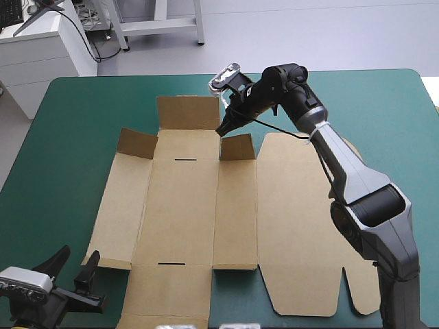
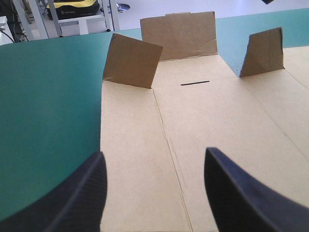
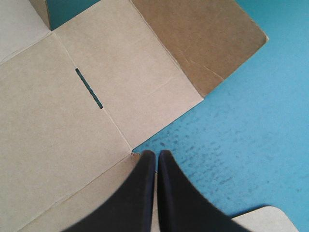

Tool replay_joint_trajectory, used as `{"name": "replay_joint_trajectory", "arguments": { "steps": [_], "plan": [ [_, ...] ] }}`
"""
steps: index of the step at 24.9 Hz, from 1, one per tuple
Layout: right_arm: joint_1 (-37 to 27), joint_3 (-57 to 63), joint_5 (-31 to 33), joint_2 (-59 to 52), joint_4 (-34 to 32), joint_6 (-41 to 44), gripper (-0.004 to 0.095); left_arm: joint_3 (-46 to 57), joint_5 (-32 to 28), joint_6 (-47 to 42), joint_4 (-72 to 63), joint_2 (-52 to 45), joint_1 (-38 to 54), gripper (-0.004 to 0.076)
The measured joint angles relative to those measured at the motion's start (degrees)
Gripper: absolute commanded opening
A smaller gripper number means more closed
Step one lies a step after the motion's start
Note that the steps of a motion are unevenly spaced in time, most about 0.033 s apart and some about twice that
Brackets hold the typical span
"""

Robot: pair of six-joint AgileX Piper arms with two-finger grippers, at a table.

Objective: Fold the box

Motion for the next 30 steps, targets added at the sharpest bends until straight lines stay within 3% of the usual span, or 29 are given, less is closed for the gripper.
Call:
{"name": "replay_joint_trajectory", "arguments": {
  "steps": [6,14,18,21,24,30],
  "plan": [
    [-2.9,0.9,0.6,-2.1,0.0,7.4,0.0001,-0.7,0.1,0.0,1.0,1.0,0.0,0.0436],
    [-8.3,13.8,-1.8,-10.3,0.0,10.5,0.0001,-10.4,0.0,0.0,4.9,14.8,0.0,0.0436],
    [-10.3,28.1,-9.0,-20.2,0.0,11.0,0.0000,-18.0,0.0,0.0,4.7,28.3,0.0,0.0435],
    [-12.1,39.3,-14.4,-30.3,0.0,11.3,0.0001,-25.5,4.0,-0.1,4.6,40.0,0.0,0.0430],
    [-12.7,47.1,-15.3,-38.0,-1.6,11.5,0.0000,-31.6,9.9,-0.1,4.8,50.1,0.0,0.0426],
    [-12.8,61.1,-17.8,-49.6,-6.3,14.1,0.0000,-37.3,15.7,-3.0,5.2,66.6,0.1,0.0426]
  ]
}}
